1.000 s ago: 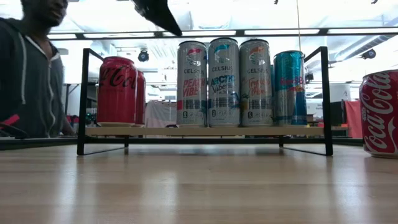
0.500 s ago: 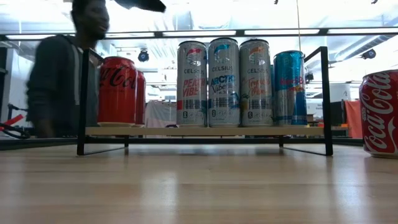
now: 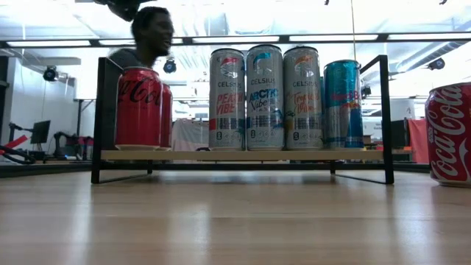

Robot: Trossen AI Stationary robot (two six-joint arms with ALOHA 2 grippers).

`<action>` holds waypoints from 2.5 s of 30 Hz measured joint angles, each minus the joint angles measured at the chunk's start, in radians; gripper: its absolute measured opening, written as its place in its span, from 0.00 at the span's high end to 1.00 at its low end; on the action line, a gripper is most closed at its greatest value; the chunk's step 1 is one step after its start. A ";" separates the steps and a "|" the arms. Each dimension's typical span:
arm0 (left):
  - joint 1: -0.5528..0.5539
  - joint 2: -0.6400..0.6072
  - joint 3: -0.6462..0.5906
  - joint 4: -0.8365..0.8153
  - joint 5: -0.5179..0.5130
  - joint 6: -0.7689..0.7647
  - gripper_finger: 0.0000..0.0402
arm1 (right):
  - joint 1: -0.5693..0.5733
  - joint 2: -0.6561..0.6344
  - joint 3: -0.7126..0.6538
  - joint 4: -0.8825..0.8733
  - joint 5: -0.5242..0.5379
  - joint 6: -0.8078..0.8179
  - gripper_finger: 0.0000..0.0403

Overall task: Place canned beverage on shelf
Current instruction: Put the red and white soda can on the shelf

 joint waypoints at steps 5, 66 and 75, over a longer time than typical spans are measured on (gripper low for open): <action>0.000 -0.046 -0.029 0.005 -0.001 0.003 1.00 | 0.000 0.000 0.016 0.017 0.003 0.003 0.98; 0.000 -0.042 -0.030 0.000 -0.003 0.055 1.00 | -0.007 0.002 0.037 -0.831 -0.682 1.084 0.93; 0.000 -0.042 -0.030 0.000 -0.003 0.055 1.00 | -0.007 0.003 0.037 -0.831 -0.678 1.121 0.58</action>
